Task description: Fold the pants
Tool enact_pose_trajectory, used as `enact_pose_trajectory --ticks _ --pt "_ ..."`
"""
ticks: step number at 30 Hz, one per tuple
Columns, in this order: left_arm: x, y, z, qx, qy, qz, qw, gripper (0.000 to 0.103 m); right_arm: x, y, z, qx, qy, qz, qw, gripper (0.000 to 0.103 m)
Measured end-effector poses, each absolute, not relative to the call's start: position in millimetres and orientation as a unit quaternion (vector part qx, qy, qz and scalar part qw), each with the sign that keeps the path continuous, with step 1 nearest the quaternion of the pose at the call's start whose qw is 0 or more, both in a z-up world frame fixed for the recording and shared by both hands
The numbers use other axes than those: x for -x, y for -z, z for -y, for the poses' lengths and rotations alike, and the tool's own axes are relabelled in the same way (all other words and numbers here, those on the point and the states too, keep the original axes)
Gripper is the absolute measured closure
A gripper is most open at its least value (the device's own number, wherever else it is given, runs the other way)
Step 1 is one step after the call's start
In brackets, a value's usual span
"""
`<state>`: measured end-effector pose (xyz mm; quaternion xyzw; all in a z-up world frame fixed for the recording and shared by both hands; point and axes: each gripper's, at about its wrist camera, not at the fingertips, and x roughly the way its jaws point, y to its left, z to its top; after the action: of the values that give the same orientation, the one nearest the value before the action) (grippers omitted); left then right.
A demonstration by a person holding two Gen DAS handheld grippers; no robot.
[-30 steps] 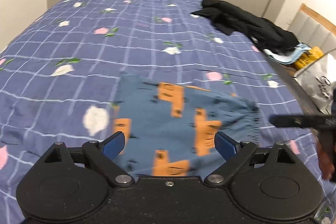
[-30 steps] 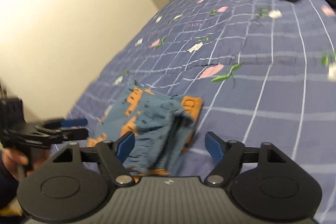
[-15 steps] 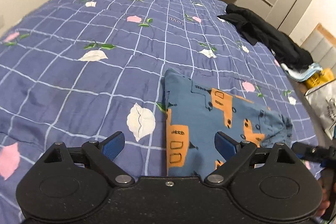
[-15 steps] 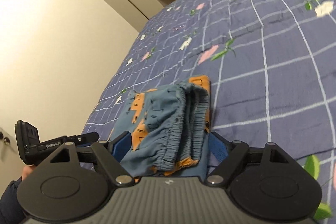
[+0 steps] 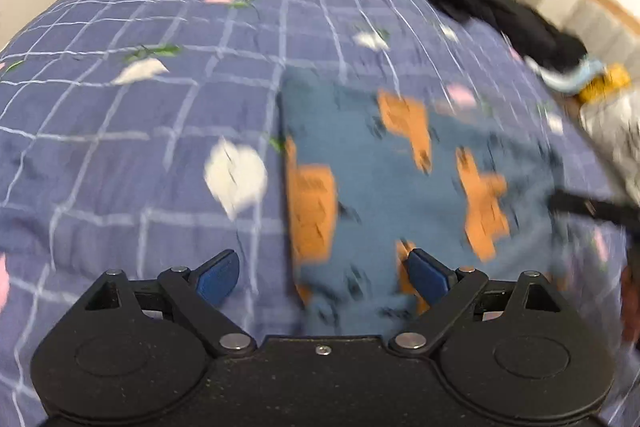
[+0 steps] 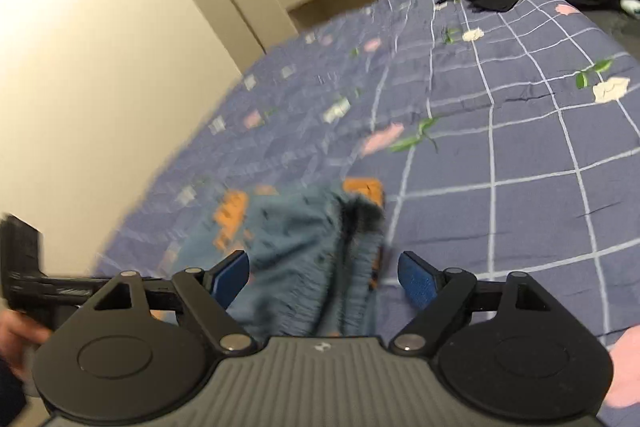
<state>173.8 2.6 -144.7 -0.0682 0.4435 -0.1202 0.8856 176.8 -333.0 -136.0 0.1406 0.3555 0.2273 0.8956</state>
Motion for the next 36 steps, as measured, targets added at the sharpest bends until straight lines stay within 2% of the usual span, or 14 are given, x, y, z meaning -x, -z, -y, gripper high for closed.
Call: enact_pose_trajectory --ticks 3,5,7,10,12,17,22,25,27,28,29,31,33,36 --pt "-143.9 152.1 6.9 0.058 0.136 -0.454 0.878 0.013 -174.8 142.4 331.9 -0.109 -0.209 -0.372 0.898 0.017" --pt "-123.5 148.2 8.8 0.044 0.132 -0.436 0.889 0.020 -165.5 139.4 337.8 -0.107 -0.202 -0.358 0.905 0.017" --pt "-115.9 136.9 -1.1 0.063 0.121 -0.406 0.903 0.018 -153.2 127.9 340.0 -0.093 -0.198 -0.332 0.918 0.017" --pt "-124.9 126.8 -14.9 0.104 0.120 -0.383 0.910 0.009 -148.2 106.6 330.9 -0.078 -0.227 -0.306 0.921 0.017" --pt "-135.8 132.4 -11.3 0.095 0.142 -0.402 0.900 0.014 -155.7 89.1 309.7 -0.064 -0.272 -0.298 0.913 0.017" --pt "-139.1 148.0 -5.4 0.099 0.159 -0.420 0.888 0.018 -213.9 62.4 234.5 0.009 -0.364 -0.310 0.878 0.017" --pt "-139.1 162.9 -16.4 0.165 0.166 -0.425 0.875 0.023 -296.3 75.3 164.3 0.021 -0.412 -0.383 0.826 0.020" --pt "-139.0 164.6 -21.1 0.181 0.167 -0.417 0.875 0.034 -338.2 96.0 142.3 -0.011 -0.420 -0.431 0.798 0.029" --pt "-137.7 163.9 -23.3 0.185 0.170 -0.410 0.877 0.048 -355.2 110.5 137.5 -0.032 -0.426 -0.454 0.782 0.036" --pt "-136.5 163.1 -23.2 0.186 0.171 -0.408 0.877 0.051 -361.9 118.1 132.5 -0.035 -0.424 -0.468 0.774 0.048" --pt "-135.9 162.6 -23.3 0.187 0.172 -0.405 0.879 0.058 -365.0 126.8 128.3 -0.032 -0.424 -0.481 0.767 0.066" --pt "-132.1 161.6 -23.0 0.191 0.171 -0.399 0.880 0.073 -364.3 136.7 120.8 -0.008 -0.426 -0.494 0.758 0.090" --pt "-125.8 160.5 -22.6 0.193 0.171 -0.392 0.883 0.087 -358.1 138.9 115.8 0.013 -0.435 -0.484 0.759 0.093" --pt "-115.1 155.7 -14.9 0.177 0.158 -0.378 0.895 0.091 -355.9 133.9 126.6 -0.012 -0.433 -0.462 0.774 0.094"
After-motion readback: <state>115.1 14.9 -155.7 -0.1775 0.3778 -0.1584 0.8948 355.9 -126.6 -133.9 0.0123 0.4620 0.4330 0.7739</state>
